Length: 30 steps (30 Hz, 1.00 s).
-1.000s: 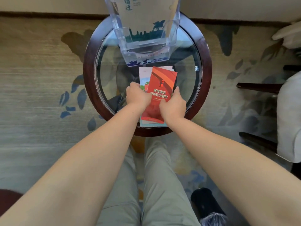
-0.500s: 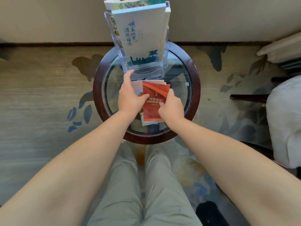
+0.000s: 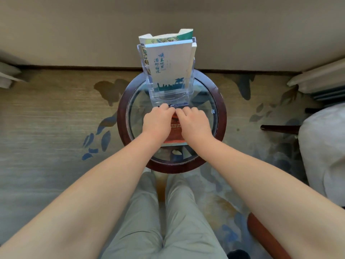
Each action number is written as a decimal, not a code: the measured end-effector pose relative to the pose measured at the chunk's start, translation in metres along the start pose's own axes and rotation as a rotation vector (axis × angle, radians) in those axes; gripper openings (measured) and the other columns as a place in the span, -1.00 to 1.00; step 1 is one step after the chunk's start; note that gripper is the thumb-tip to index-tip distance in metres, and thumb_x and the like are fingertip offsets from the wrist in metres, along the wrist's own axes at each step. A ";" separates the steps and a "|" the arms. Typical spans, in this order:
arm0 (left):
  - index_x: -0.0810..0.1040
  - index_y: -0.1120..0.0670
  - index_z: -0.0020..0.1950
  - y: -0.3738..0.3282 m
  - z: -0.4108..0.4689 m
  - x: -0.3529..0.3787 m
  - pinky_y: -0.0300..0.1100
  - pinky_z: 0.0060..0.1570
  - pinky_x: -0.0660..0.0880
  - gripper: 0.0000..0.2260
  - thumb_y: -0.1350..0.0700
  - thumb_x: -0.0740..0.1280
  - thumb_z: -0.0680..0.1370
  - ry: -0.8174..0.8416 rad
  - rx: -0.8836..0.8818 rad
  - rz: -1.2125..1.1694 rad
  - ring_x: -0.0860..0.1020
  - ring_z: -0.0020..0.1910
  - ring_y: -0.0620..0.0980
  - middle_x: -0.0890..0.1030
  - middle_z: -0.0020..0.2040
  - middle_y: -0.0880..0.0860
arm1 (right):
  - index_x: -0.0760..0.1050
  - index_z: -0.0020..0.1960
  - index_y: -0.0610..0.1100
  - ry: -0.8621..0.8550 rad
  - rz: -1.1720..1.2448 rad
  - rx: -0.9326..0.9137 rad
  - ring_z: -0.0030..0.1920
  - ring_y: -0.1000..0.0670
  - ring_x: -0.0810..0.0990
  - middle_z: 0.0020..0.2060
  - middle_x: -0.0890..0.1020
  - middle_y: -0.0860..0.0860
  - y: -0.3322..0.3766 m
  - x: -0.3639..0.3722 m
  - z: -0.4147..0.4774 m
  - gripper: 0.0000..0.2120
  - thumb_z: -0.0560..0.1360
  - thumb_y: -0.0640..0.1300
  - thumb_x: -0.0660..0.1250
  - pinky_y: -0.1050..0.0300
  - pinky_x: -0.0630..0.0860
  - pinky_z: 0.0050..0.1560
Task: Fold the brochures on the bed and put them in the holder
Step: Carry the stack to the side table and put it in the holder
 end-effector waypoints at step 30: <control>0.55 0.10 0.20 -0.002 0.063 -0.150 -0.04 -0.21 0.33 -0.78 0.17 0.38 0.55 -0.147 0.079 0.211 0.56 0.13 0.15 0.58 0.13 0.09 | 0.51 0.30 -0.06 -0.073 -0.081 -0.178 0.16 -0.14 0.59 0.17 0.65 0.01 -0.009 -0.152 0.088 -0.72 0.62 -0.02 0.34 0.02 0.52 0.00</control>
Point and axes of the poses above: each hand's wrist, its own z-axis towards the middle knuckle, its own x-axis out of the palm, y = z × x, the point moved 5 cm from there along z, towards the middle knuckle
